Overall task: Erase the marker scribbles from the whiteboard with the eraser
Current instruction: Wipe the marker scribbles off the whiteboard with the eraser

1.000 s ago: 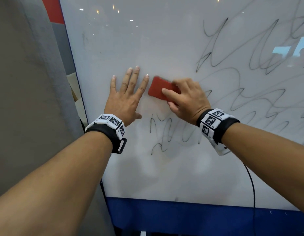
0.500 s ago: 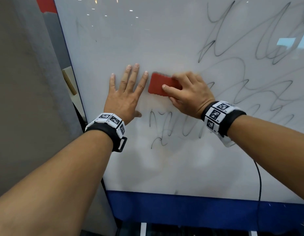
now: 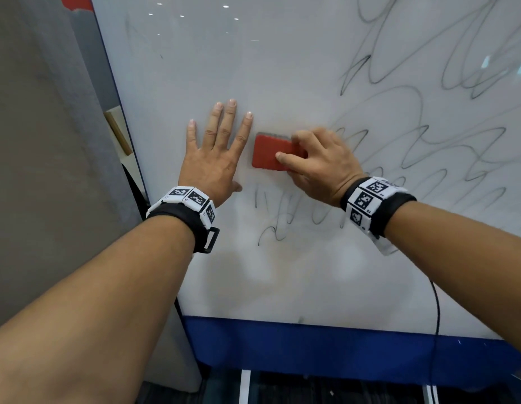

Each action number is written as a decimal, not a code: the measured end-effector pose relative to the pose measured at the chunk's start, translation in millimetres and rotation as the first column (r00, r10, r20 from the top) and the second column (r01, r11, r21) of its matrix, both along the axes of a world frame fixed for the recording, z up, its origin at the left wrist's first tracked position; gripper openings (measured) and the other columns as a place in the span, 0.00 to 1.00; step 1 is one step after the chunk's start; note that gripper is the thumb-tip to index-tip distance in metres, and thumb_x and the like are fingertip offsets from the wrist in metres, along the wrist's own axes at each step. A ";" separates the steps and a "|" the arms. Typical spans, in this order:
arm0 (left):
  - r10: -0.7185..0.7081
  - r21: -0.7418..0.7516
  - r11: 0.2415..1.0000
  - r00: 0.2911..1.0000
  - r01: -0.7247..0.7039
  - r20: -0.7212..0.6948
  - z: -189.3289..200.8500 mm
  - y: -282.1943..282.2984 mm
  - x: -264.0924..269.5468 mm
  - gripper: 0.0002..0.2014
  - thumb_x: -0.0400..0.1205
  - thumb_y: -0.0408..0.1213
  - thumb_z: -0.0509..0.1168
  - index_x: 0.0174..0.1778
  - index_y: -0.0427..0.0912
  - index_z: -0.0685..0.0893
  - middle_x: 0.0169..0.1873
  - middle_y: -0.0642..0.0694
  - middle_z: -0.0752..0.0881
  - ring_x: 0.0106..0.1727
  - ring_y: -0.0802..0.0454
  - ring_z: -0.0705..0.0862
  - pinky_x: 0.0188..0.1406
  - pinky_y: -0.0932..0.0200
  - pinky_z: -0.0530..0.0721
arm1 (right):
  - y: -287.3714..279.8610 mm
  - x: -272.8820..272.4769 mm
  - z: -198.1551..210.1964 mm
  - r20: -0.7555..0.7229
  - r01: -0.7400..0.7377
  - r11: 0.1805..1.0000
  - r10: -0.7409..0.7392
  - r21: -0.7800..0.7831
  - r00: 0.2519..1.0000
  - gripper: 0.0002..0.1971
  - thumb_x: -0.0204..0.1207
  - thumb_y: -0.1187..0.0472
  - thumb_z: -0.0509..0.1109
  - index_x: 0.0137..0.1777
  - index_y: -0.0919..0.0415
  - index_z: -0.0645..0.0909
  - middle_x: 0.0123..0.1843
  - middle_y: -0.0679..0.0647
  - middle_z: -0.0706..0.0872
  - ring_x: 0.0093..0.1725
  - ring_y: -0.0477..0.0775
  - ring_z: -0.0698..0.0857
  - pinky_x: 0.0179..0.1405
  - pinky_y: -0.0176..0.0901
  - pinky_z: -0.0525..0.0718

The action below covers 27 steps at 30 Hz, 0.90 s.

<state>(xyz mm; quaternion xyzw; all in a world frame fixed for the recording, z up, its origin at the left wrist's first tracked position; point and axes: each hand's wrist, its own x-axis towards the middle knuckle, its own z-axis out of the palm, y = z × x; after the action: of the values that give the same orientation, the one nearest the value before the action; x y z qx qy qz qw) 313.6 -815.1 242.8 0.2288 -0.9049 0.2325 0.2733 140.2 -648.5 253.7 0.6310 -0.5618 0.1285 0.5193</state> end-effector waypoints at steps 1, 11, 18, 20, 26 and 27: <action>0.003 0.004 1.000 1.000 -0.003 -0.002 -0.6 1.0 -0.4 0.71 0.63 0.58 0.82 0.87 0.47 0.35 0.86 0.39 0.36 0.87 0.39 0.39 0.81 0.27 0.53 | -0.5 1.3 -5.3 0.027 0.026 0.999 -0.025 -0.019 0.999 0.17 0.70 0.61 0.73 0.59 0.52 0.80 0.52 0.64 0.85 0.46 0.65 0.80 0.41 0.54 0.78; 0.023 0.042 0.999 1.000 -0.022 -0.018 -6.7 12.0 0.0 0.67 0.68 0.55 0.81 0.87 0.47 0.34 0.86 0.39 0.36 0.87 0.38 0.39 0.81 0.29 0.56 | 3.1 4.5 -14.0 0.078 0.003 0.995 -0.010 0.100 0.997 0.15 0.67 0.64 0.74 0.55 0.57 0.85 0.53 0.67 0.84 0.44 0.67 0.82 0.38 0.55 0.81; 0.029 0.032 0.999 1.000 -0.029 -0.006 -15.4 9.6 0.4 0.68 0.67 0.56 0.81 0.86 0.48 0.34 0.86 0.39 0.36 0.87 0.38 0.39 0.81 0.29 0.57 | -2.6 9.4 -46.5 0.124 0.063 0.998 -0.064 0.017 0.990 0.17 0.67 0.62 0.74 0.57 0.55 0.84 0.58 0.64 0.81 0.48 0.66 0.80 0.41 0.55 0.79; 0.028 0.037 0.999 1.000 -0.028 -0.002 -17.5 8.7 0.2 0.68 0.67 0.56 0.81 0.86 0.48 0.33 0.86 0.39 0.36 0.87 0.38 0.39 0.81 0.29 0.57 | -2.6 10.4 -65.3 0.049 0.046 0.990 -0.053 0.134 0.997 0.15 0.67 0.62 0.74 0.55 0.54 0.85 0.58 0.62 0.80 0.49 0.64 0.78 0.41 0.54 0.76; 0.015 0.029 0.999 1.000 -0.014 -0.019 -21.6 6.6 -0.2 0.68 0.66 0.56 0.82 0.87 0.48 0.36 0.86 0.38 0.38 0.87 0.37 0.40 0.81 0.28 0.56 | -2.6 8.5 -20.6 0.105 0.045 0.999 -0.047 0.024 0.993 0.16 0.64 0.62 0.72 0.54 0.55 0.85 0.54 0.65 0.85 0.46 0.66 0.80 0.39 0.53 0.79; 0.010 0.034 0.999 1.000 -0.009 -0.026 -22.4 7.0 -0.7 0.68 0.66 0.56 0.82 0.87 0.48 0.37 0.86 0.38 0.39 0.87 0.37 0.40 0.81 0.28 0.56 | -3.5 8.4 -14.2 0.129 0.068 0.998 -0.066 -0.013 0.990 0.18 0.65 0.61 0.72 0.56 0.54 0.84 0.55 0.65 0.85 0.48 0.66 0.80 0.40 0.53 0.79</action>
<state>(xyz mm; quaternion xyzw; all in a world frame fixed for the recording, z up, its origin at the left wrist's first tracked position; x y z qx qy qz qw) 313.0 -808.1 220.4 0.2407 -0.9039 0.2154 0.2804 148.5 -652.0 239.5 0.5975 -0.6137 0.1562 0.4918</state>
